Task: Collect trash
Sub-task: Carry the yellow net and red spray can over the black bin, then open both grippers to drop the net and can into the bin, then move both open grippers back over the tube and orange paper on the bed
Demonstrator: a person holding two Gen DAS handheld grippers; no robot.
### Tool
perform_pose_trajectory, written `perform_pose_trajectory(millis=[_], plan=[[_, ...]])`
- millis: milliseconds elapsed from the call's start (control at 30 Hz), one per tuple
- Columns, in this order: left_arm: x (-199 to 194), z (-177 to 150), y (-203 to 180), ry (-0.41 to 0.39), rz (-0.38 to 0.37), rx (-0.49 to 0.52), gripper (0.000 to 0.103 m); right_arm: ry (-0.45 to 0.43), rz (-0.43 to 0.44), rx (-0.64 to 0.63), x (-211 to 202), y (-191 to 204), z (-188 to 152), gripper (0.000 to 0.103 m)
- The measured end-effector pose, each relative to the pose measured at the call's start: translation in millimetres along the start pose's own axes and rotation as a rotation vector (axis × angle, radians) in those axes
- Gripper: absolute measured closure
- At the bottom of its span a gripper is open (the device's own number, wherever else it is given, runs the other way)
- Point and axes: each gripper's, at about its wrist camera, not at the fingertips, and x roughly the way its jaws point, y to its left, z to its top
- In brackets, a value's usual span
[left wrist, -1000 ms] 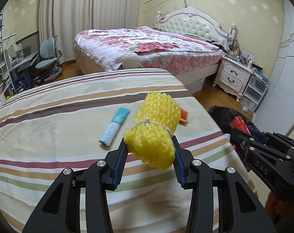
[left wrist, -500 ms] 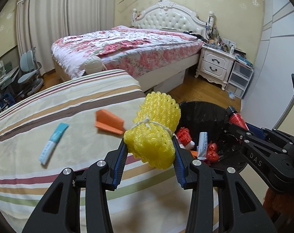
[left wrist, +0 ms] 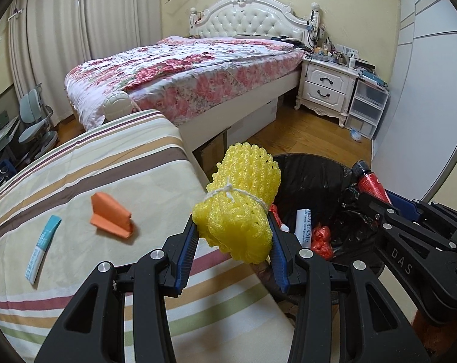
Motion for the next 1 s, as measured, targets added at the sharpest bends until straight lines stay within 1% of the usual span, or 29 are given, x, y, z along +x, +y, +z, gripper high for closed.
perform_pose_trajectory(millis=[367, 633, 733, 800, 833, 1000], plan=[[13, 6, -18, 0.022, -0.001, 0.027, 0.059, 0.004, -0.011, 0.032, 8, -17, 3, 0.08], [18, 12, -28, 0.023, -0.004, 0.046, 0.059, 0.007, -0.016, 0.051, 11, -23, 3, 0.08], [21, 12, -30, 0.029, -0.004, 0.052, 0.056, 0.005, -0.015, 0.054, 11, -26, 4, 0.078], [21, 11, -31, 0.035, -0.004, 0.05, 0.051, -0.002, -0.022, 0.059, 10, -26, 3, 0.068], [21, 10, -31, 0.036, -0.004, 0.048, 0.047, -0.004, -0.024, 0.06, 10, -27, 3, 0.067], [18, 9, -32, 0.028, 0.002, 0.05, 0.039, -0.001, -0.031, 0.063, 9, -27, 1, 0.067]])
